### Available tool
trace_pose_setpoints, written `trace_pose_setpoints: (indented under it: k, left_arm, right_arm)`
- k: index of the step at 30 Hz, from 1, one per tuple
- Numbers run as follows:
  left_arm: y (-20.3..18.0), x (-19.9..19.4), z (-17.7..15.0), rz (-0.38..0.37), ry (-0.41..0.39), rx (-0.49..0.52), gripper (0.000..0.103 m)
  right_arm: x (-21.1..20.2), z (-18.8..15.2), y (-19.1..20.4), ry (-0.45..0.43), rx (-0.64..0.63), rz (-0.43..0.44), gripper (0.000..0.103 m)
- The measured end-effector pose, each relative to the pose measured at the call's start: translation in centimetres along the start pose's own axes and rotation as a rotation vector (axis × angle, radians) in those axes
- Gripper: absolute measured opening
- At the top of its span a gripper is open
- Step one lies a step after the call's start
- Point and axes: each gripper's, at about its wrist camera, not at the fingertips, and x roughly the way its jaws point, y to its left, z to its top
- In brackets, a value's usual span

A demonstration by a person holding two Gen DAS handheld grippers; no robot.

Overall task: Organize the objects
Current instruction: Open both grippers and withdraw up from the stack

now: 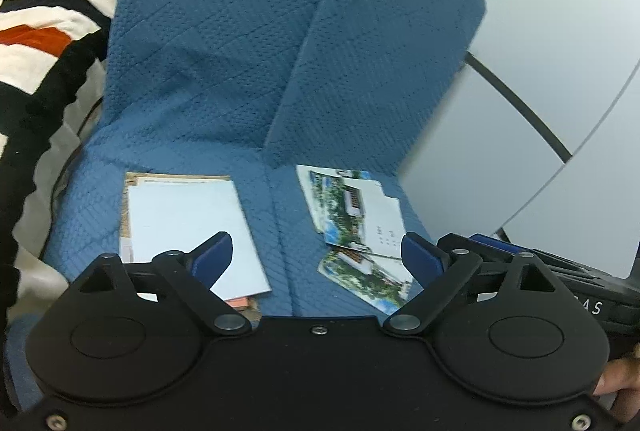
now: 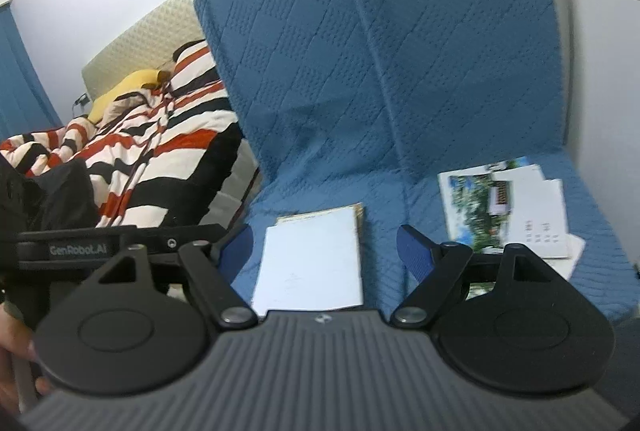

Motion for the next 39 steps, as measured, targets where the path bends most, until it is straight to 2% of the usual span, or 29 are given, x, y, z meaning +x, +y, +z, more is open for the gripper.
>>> trace_pose_setpoints:
  k: [2, 8, 23, 30, 39]
  left_arm:
    - [-1.0, 0.1, -0.5, -0.005, -0.006, 0.016, 0.096]
    - [-3.3, 0.7, -2.2, -0.006, -0.006, 0.040, 0.099]
    - [-8.2, 4.3, -5.5, -0.048, 0.065, 0.076, 0.099]
    - [-10.5, 6.3, -6.1, -0.061, 0.099, 0.075, 0.099]
    - [-12.4, 8.7, -6.4, -0.043, 0.121, 0.084, 0.100]
  right_arm:
    - [-1.0, -0.3, -0.5, -0.012, 0.004, -0.014, 0.083]
    - [-3.1, -1.5, -2.1, -0.032, 0.028, -0.064, 0.086]
    - [-6.6, -4.7, -7.7, -0.023, 0.072, -0.208, 0.086]
    - [-7.1, -5.7, -10.1, -0.022, 0.110, -0.232, 0.086]
    - [-6.9, -6.8, -13.1, -0.025, 0.159, -0.248, 0.086]
